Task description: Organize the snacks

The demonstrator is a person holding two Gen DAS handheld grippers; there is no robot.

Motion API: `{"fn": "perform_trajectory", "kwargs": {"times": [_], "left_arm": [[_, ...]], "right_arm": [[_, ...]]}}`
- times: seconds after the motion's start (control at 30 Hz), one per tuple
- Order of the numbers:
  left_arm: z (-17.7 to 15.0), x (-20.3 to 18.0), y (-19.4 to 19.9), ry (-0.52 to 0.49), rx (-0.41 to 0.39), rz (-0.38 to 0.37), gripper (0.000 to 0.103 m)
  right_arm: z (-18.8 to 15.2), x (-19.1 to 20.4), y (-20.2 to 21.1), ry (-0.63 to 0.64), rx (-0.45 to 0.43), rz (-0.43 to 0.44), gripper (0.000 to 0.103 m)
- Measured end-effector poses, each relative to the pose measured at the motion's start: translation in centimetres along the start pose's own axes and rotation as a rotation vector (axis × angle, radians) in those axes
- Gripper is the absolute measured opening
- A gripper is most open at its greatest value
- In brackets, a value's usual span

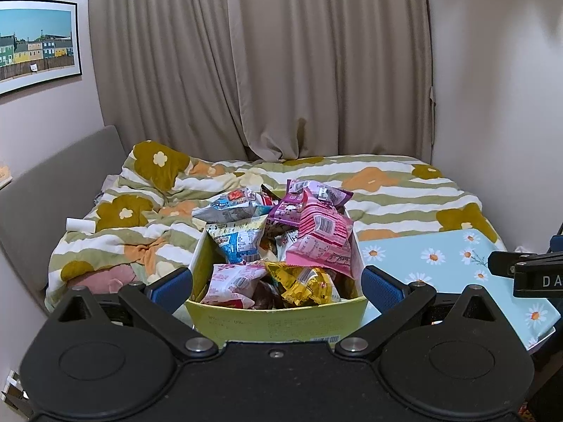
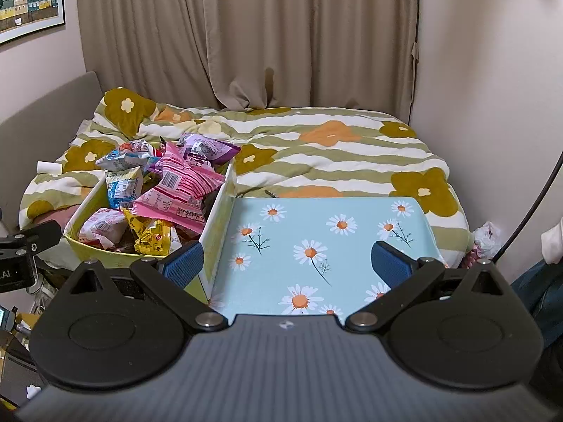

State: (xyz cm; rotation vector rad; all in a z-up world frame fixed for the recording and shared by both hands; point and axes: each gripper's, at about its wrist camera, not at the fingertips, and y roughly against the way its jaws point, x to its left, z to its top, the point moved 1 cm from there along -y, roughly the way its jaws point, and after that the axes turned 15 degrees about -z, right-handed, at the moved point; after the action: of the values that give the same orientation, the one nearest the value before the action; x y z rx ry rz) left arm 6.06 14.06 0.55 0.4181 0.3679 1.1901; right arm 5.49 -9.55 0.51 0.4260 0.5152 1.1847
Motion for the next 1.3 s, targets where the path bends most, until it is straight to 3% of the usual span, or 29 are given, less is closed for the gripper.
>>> {"fn": "perform_trajectory", "kwargs": {"times": [1.3], "left_arm": [[-0.02,0.05,0.36,0.013,-0.034,0.003,0.103]], "right_arm": [[-0.32,0.1,-0.36,-0.008,0.014,-0.005,0.103]]}}
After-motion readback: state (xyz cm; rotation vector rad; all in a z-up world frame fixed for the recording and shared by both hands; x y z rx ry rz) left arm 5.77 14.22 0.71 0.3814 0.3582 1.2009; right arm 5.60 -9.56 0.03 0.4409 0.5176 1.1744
